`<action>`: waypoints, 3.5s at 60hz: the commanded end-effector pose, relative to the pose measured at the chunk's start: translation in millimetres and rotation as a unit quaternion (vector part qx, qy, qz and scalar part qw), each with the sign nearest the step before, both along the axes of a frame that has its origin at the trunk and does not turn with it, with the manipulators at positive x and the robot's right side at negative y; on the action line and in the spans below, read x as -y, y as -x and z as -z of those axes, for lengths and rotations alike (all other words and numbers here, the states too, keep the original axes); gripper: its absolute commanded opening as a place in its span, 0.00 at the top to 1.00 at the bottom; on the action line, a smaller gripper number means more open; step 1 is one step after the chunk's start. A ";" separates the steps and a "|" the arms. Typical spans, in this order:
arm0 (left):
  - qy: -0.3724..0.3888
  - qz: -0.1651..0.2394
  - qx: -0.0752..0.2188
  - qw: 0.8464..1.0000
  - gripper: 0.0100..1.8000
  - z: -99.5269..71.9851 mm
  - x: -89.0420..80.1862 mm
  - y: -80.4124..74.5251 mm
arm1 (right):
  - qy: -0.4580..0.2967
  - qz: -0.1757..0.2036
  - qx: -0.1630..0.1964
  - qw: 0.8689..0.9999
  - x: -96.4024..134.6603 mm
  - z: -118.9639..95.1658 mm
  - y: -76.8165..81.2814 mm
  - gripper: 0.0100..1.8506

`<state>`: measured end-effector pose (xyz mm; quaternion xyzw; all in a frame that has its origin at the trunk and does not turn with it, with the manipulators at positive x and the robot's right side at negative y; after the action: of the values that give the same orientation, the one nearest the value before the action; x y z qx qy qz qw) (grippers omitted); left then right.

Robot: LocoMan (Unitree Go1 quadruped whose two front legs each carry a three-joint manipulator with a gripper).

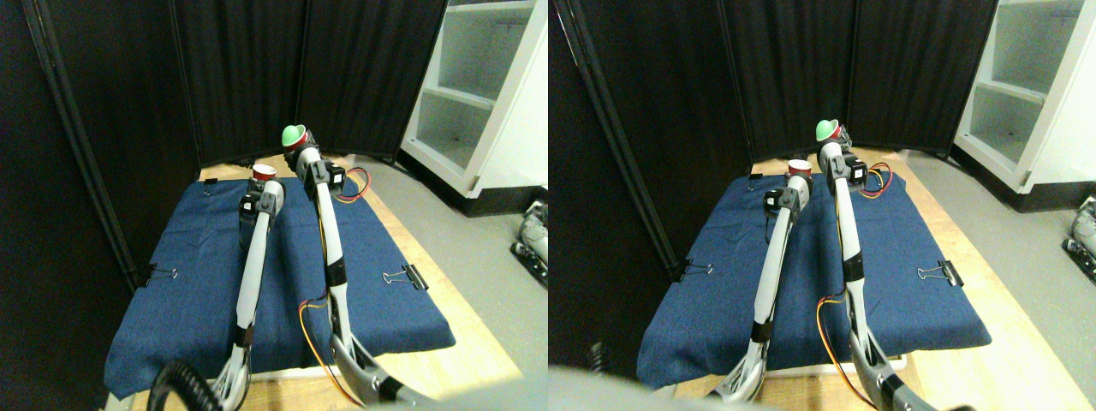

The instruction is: Pour (bimanual)

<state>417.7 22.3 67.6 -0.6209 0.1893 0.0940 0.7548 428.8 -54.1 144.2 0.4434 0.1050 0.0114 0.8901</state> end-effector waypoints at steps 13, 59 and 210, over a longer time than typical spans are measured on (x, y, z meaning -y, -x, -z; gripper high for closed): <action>0.028 0.026 0.012 0.999 0.82 -15.6 9.9 5.0 | -0.007 0.003 0.002 1.000 4.2 0.4 -7.8 0.83; 0.018 0.021 0.003 1.000 0.82 -6.4 11.3 -4.6 | 0.101 -0.058 0.012 0.993 6.3 5.1 -16.5 0.83; 0.034 0.014 -0.008 0.999 0.82 -6.6 9.3 2.8 | 0.341 -0.154 0.040 0.927 -22.2 -0.2 -9.4 0.83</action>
<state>414.0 14.3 68.4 -0.6377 0.2164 0.0966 0.7329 433.1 -35.5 141.9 0.0979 0.1454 0.1111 0.9782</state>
